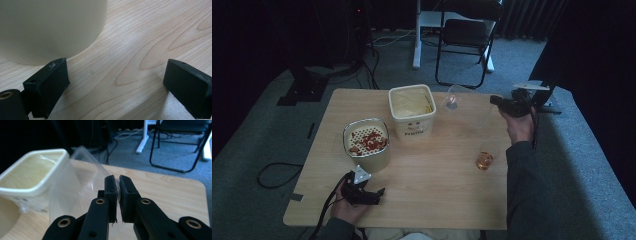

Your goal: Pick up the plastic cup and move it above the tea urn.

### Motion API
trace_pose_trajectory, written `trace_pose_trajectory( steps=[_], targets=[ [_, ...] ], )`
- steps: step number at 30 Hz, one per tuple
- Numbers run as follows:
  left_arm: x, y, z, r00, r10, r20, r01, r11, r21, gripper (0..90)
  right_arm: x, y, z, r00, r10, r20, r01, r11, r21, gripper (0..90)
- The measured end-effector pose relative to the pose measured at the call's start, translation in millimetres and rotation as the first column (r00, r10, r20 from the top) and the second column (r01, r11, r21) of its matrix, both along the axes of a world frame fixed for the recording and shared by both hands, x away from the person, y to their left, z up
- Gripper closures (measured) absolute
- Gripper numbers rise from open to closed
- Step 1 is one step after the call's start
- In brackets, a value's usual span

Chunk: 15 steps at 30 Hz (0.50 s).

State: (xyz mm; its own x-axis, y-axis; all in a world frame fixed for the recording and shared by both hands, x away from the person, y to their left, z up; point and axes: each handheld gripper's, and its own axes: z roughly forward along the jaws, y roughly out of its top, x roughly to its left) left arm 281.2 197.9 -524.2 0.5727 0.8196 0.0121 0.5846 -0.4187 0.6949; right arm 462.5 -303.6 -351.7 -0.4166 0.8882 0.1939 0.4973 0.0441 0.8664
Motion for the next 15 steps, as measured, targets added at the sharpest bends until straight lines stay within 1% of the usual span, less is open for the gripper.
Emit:
trace_pose_trajectory(
  steps=[4,5,6,7,8,9,10,11,13,15],
  targets=[
    [0.0,0.0,0.0,1.0,-0.001,0.0,0.001,1.0,0.0,6.4,-3.1,8.5,13.2,0.9992,0.017,0.036,-0.017,0.9997,0.019,87.5],
    [0.0,0.0,0.0,1.0,0.0,0.0,0.0,1.0,0.0,6.4,-3.1,10.5,14.8,0.9991,0.013,0.04,-0.013,0.9999,0.011,87.9],
    [0.0,0.1,0.0,1.0,-0.001,0.0,0.001,1.0,0.001,6.4,-2.2,13.5,15.4,0.9992,0.009,0.038,-0.008,0.9998,-0.017,88.0],
    [0.0,0.0,0.0,1.0,0.0,0.0,0.0,1.0,0.0,6.4,2.2,16.8,11.4,0.9997,0.015,0.018,-0.014,0.9996,-0.024,88.0],
    [0.0,0.0,0.0,1.0,0.0,0.0,0.0,1.0,0.0,6.4,2.2,16.8,11.4,0.9997,0.015,0.018,-0.014,0.9996,-0.024,88.0],
    [0.0,0.0,0.0,1.0,0.0,0.0,0.0,1.0,0.0,6.4,4.1,17.6,8.5,0.9999,0.005,0.009,-0.005,0.9997,-0.024,88.1],
    [0.0,0.0,0.0,1.0,0.0,0.0,0.0,1.0,0.0,6.4,6.4,18.0,3.4,1.0,0.007,0.003,-0.007,1.0,-0.004,88.2],
    [0.0,0.0,0.0,1.0,0.0,0.0,0.0,1.0,0.0,6.4,6.4,18.0,3.4,1.0,0.007,0.003,-0.007,1.0,-0.004,88.2],
    [0.0,0.0,0.0,1.0,0.0,0.0,0.0,1.0,0.0,6.4,8.6,20.3,-0.9,1.0,0.002,-0.007,-0.002,0.9999,0.015,88.3],
    [0.0,0.0,0.0,1.0,0.0,0.0,0.0,1.0,0.0,6.4,8.9,21.2,-0.9,1.0,0.001,-0.003,-0.001,0.9999,0.011,88.3]
  ],
)
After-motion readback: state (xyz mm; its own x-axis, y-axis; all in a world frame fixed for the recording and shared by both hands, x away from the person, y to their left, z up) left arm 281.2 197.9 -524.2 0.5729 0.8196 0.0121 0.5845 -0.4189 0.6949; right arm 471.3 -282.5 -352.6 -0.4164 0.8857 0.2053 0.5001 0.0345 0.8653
